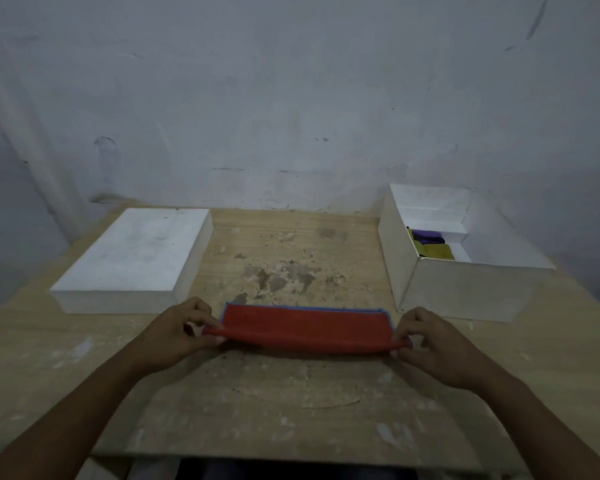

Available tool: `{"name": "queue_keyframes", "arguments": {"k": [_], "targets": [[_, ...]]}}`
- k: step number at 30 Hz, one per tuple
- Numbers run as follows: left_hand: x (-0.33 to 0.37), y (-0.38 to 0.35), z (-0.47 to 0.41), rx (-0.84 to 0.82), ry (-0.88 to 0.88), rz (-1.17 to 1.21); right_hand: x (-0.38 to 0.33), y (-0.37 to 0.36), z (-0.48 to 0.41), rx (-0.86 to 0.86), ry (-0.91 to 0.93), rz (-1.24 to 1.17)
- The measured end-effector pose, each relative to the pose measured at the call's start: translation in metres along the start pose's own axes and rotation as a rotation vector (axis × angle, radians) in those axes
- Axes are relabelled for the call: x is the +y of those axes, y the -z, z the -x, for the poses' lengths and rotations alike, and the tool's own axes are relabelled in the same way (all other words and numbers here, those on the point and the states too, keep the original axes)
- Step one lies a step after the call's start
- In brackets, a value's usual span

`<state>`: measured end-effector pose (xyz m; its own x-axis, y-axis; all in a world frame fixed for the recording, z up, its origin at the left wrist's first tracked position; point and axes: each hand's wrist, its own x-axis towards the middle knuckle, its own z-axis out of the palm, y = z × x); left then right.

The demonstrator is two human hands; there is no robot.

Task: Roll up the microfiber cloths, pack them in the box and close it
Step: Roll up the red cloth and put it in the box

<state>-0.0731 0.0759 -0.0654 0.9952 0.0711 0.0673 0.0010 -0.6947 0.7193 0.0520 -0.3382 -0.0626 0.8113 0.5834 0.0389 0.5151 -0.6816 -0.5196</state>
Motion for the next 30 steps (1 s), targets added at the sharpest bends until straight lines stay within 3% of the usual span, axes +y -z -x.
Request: {"name": "queue_keyframes", "arguments": {"k": [2, 6, 11, 19, 24, 30], "targets": [[0.0, -0.001, -0.003, 0.024, 0.025, 0.123, 0.0, 0.003, -0.003, -0.017, -0.04, -0.198], [0.0, -0.016, -0.013, 0.098, 0.119, 0.37, -0.001, -0.008, -0.016, 0.167, -0.111, -0.495], [-0.004, -0.034, -0.028, 0.206, 0.152, 0.382, 0.002, -0.03, -0.033, 0.314, -0.239, -0.7], [-0.001, -0.049, -0.05, 0.402, 0.281, 0.32, -0.001, -0.044, -0.05, 0.5, -0.363, -0.431], [-0.004, -0.058, -0.056, 0.474, 0.333, 0.161, -0.005, -0.05, -0.055, 0.576, -0.405, -0.311], [-0.009, -0.064, -0.053, 0.455, 0.271, 0.016, 0.002, -0.053, -0.047, 0.481, -0.42, -0.12]]}}
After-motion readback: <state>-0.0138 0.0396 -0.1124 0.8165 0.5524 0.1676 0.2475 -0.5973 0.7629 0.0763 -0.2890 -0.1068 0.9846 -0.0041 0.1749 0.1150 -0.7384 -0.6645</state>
